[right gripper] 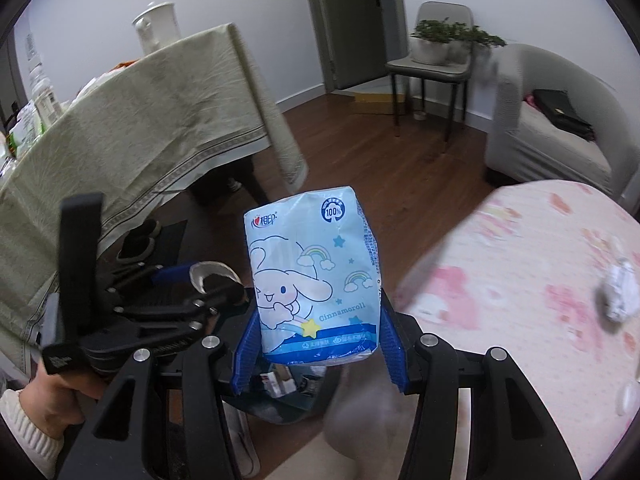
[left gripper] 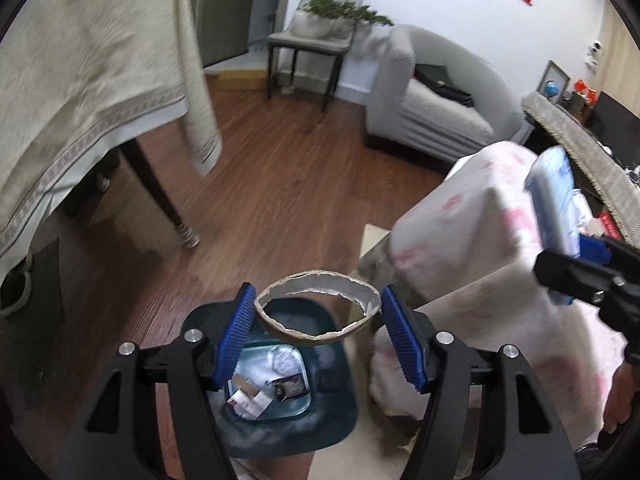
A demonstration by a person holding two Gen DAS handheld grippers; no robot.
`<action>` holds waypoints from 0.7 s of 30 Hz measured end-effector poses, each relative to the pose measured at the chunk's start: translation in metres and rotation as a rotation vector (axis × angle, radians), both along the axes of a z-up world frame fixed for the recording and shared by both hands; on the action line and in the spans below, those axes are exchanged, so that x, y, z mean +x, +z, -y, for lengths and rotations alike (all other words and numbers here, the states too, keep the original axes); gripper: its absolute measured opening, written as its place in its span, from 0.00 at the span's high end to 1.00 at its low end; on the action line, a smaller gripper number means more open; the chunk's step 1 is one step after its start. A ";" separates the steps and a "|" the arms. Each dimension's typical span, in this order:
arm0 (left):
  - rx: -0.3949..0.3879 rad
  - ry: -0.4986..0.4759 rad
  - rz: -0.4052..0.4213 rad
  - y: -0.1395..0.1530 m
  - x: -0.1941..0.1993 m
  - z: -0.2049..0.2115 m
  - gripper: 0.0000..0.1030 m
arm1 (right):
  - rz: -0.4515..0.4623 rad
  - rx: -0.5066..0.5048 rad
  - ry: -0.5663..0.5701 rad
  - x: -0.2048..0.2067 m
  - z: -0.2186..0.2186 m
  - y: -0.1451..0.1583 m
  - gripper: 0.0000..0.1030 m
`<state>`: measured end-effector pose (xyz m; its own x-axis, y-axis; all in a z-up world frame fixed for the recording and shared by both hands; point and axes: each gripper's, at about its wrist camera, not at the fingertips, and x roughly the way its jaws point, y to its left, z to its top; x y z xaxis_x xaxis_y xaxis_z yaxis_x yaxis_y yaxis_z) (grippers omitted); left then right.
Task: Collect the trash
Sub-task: 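Carry the tape ring and wet-wipe pack with both grippers over the teal bin, then open the left gripper to drop the tape ring into the bin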
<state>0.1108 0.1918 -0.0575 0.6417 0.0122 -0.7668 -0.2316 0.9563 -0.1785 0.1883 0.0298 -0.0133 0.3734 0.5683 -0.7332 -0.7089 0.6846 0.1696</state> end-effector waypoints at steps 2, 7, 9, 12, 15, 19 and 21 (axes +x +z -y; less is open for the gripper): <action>-0.001 0.014 -0.025 -0.009 -0.002 -0.009 0.35 | -0.009 -0.003 0.019 -0.002 -0.014 -0.005 0.48; 0.029 0.042 -0.109 -0.034 -0.010 -0.026 0.35 | -0.031 -0.010 0.045 -0.006 -0.036 -0.016 0.48; 0.025 0.041 -0.142 -0.044 -0.012 -0.030 0.35 | -0.040 -0.015 0.052 -0.007 -0.045 -0.021 0.48; 0.049 0.027 -0.191 -0.058 -0.015 -0.030 0.35 | -0.048 -0.024 0.063 -0.009 -0.055 -0.028 0.48; 0.066 0.010 -0.242 -0.075 -0.018 -0.030 0.35 | -0.055 -0.036 0.073 -0.011 -0.067 -0.035 0.48; 0.038 0.002 -0.303 -0.096 -0.022 -0.036 0.35 | -0.069 -0.055 0.076 -0.010 -0.076 -0.044 0.48; 0.007 -0.002 -0.341 -0.108 -0.025 -0.038 0.35 | -0.080 -0.068 0.072 -0.009 -0.080 -0.050 0.48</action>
<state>0.0857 0.2298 -0.1659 0.3484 0.0169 -0.9372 -0.2749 0.9577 -0.0850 0.1792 0.1098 -0.0630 0.2725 0.5392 -0.7969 -0.7427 0.6444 0.1820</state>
